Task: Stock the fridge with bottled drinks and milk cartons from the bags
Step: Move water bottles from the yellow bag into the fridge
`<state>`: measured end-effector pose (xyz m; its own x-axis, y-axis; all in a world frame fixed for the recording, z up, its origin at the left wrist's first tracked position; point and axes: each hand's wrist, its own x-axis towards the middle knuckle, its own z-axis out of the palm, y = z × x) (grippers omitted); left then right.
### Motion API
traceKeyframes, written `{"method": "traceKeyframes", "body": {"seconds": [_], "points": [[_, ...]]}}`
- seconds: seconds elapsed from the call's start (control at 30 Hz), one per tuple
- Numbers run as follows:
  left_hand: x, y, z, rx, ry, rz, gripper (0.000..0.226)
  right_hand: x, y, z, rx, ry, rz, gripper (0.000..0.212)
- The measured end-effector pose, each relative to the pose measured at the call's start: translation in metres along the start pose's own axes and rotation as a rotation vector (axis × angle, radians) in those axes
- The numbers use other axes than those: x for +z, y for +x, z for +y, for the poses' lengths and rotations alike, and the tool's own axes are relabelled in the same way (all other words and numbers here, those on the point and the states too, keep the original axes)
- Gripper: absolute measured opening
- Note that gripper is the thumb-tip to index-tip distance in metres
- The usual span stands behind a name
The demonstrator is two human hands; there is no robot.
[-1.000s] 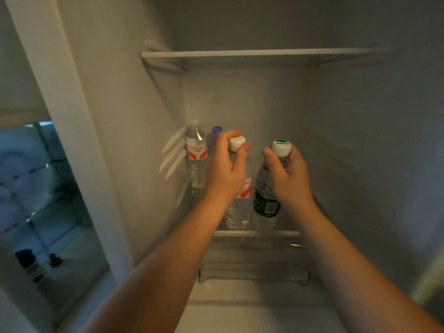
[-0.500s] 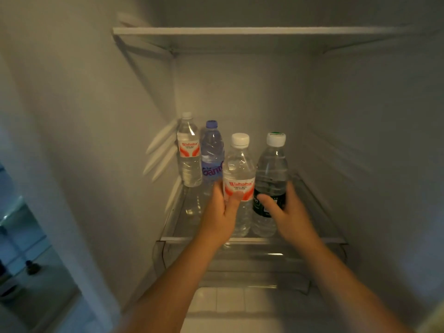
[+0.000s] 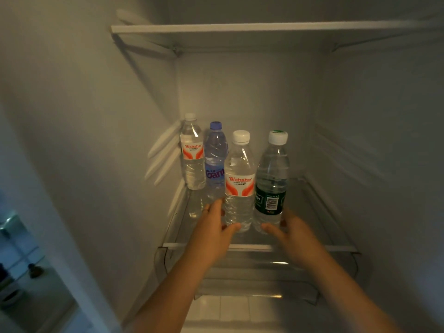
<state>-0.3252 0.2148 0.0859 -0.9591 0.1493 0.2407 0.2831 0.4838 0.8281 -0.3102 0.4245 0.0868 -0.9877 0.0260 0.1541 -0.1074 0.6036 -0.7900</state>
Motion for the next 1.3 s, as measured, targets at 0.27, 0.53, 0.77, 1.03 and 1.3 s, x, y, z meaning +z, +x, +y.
{"method": "traceKeyframes", "body": {"seconds": [0.27,0.53,0.77,1.03,1.3], "points": [[0.008,0.038,0.001,-0.087,-0.115,0.127,0.032,0.014,0.040,0.003,0.106,-0.242,0.060,0.040],[0.018,0.092,-0.004,-0.128,0.044,0.191,0.026,0.024,0.083,0.000,0.152,-0.374,0.113,0.036],[0.032,0.123,-0.017,-0.173,0.087,0.260,0.021,0.026,0.121,0.005,0.218,-0.378,0.151,0.032],[0.043,0.134,-0.020,-0.212,0.242,0.346,0.036,0.027,0.146,0.016,0.243,-0.495,0.158,0.039],[0.041,0.131,-0.014,-0.218,0.258,0.316,0.034,0.026,0.132,0.011,0.198,-0.523,0.192,0.030]]}}
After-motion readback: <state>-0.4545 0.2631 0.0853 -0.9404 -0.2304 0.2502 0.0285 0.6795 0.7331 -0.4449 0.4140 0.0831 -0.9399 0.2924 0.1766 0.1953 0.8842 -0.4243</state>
